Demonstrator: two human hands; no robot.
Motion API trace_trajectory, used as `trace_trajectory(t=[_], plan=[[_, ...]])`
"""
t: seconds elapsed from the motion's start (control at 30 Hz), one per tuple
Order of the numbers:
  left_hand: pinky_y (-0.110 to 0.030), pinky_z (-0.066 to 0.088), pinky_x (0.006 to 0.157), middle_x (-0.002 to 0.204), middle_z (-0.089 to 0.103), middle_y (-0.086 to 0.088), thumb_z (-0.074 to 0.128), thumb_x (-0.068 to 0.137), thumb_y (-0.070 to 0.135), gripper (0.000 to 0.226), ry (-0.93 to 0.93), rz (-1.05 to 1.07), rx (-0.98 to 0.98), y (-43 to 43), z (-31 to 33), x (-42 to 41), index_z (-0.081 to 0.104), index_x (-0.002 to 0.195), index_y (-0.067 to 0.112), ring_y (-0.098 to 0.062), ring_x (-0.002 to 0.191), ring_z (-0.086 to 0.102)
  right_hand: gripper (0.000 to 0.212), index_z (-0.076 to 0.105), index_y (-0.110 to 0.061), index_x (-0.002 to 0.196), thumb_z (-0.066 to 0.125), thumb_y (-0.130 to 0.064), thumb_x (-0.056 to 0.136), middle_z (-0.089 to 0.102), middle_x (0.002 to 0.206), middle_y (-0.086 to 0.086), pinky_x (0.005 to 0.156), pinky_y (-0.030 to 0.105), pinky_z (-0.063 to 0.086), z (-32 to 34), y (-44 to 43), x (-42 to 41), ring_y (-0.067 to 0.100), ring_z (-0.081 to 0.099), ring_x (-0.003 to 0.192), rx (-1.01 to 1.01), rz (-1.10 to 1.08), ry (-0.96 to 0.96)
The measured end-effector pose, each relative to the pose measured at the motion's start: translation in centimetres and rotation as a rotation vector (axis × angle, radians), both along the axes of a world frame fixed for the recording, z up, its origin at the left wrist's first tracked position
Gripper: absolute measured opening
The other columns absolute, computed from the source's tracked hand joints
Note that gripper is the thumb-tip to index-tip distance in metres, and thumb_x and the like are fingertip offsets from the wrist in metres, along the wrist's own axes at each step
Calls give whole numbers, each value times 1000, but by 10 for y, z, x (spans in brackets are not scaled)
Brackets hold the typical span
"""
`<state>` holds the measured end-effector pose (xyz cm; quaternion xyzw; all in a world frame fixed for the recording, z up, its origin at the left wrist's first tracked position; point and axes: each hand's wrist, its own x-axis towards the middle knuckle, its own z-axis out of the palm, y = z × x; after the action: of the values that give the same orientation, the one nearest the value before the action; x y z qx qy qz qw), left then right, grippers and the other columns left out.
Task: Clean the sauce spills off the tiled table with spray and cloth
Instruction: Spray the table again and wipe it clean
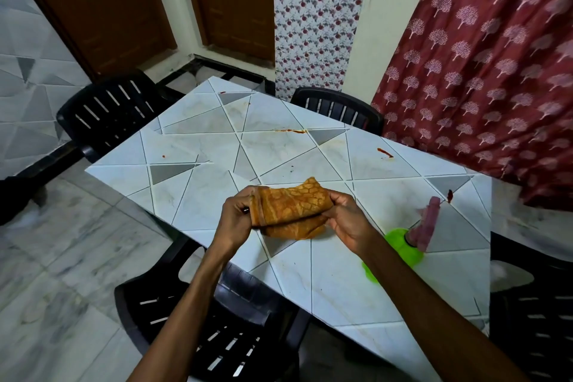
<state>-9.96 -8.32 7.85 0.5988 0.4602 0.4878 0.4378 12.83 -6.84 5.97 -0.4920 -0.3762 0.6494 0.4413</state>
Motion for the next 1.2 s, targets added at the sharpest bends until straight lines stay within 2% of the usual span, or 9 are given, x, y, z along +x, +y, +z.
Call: trace_trajectory(t=[0.13,0.3,0.47,0.57,0.63,0.77,0.83,0.97,1.2], plan=[[-30,56,77,109,70,-7,63,84,-4,21,110,-41,237,5,4,-3,79,79,9,-22,102,67,45,75,-2,88,42,27,82,76,102,-1,89,32,56,6,0,-2,15,70,101,198,-56,-172],[-25,49,78,113,67,-3,46,57,-31,50,237,-1,229,14,-5,-6,73,59,10,-16,105,65,53,63,-14,54,39,30,70,78,99,-2,76,29,57,1,5,-5,17,73,98,248,-109,-295],[-31,57,69,105,71,-6,47,75,-29,47,68,51,37,17,-8,-9,77,77,7,-22,102,67,42,73,-7,74,47,25,80,78,103,10,78,38,61,5,6,-3,28,74,97,147,-94,-200],[-16,48,54,101,74,-3,49,89,-16,36,-61,110,-134,14,4,-6,76,94,7,-12,82,69,40,76,-4,79,48,25,80,78,97,9,74,31,60,10,6,-2,23,74,90,134,-65,-161],[-21,45,46,102,74,-1,53,90,-9,35,-122,144,-217,16,8,-6,74,104,15,-13,70,67,40,76,-4,79,48,25,80,77,92,9,76,33,60,11,7,-2,24,72,88,130,-54,-123],[-22,43,46,94,73,-4,57,92,-1,35,-193,155,-326,23,12,-6,67,115,23,-14,56,59,50,78,-11,83,44,25,82,76,96,10,79,36,57,9,11,-5,26,68,93,96,-37,-26],[-22,44,48,86,73,-2,59,94,5,28,-224,150,-373,24,14,-6,67,116,21,-13,54,59,50,75,-12,101,42,23,86,74,99,9,76,32,57,10,13,-5,22,68,92,79,-45,36],[-35,51,71,99,75,-15,62,95,16,18,-275,158,-455,26,12,-6,72,109,17,-25,77,66,34,63,-9,126,48,5,99,70,108,18,84,36,56,10,18,-5,26,67,95,-57,-105,186],[-30,51,67,87,74,-14,59,97,32,28,-302,164,-597,17,10,5,76,99,9,-24,74,66,30,70,-16,108,46,-32,100,69,104,14,81,40,53,0,10,-8,29,66,92,-208,-27,-11]])
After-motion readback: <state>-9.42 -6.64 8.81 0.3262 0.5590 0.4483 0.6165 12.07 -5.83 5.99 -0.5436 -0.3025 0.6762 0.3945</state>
